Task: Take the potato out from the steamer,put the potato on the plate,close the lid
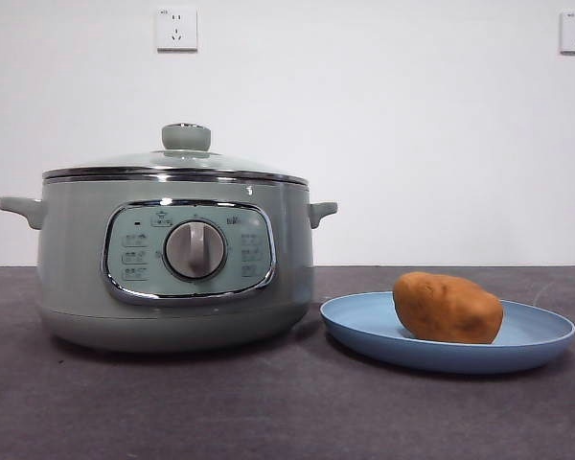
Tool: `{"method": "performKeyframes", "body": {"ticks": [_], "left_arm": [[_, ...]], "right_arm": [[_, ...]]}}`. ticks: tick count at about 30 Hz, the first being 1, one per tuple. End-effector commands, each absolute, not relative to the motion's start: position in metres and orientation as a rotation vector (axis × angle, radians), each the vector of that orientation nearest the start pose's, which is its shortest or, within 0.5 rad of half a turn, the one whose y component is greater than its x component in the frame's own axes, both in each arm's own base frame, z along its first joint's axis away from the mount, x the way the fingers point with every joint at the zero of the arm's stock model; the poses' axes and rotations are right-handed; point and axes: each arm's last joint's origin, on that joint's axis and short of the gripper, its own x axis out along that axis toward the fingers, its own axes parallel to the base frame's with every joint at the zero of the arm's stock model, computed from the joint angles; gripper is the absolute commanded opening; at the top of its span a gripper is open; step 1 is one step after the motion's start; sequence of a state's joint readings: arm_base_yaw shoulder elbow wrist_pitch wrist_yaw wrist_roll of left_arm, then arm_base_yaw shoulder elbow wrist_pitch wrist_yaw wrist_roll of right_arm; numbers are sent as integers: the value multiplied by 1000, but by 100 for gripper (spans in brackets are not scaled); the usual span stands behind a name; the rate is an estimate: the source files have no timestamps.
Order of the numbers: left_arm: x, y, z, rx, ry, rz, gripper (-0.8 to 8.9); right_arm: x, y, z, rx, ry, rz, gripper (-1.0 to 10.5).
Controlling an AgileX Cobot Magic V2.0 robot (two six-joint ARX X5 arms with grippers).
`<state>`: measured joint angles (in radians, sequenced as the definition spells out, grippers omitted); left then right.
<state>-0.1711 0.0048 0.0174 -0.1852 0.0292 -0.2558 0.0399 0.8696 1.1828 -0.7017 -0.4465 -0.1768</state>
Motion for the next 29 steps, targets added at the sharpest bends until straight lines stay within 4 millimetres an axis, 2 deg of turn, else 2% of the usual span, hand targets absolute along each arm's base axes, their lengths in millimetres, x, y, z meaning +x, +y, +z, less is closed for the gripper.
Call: {"method": "performKeyframes", "body": {"ticks": [1,7,12,16,22,29], "left_arm": [[95,-17,147,-245,206,-170,-3],[95,-17,147,-245,206,-170,-3],[95,-17,147,-245,206,-170,-3],[95,-17,147,-245,206,-170,-3],[95,-17,147,-245,206,-170,-3],[95,-17,147,-245,206,-170,-3]], "right_arm": [[154,12,375,-98,270,458,1],[142,9,304,-38,135,420,1],[127,7,239,76,143,327,1],[115,7,198,107,157,297,1],[105,6,166,122,93,272,1],[101,3,156,180,120,157,1]]}}
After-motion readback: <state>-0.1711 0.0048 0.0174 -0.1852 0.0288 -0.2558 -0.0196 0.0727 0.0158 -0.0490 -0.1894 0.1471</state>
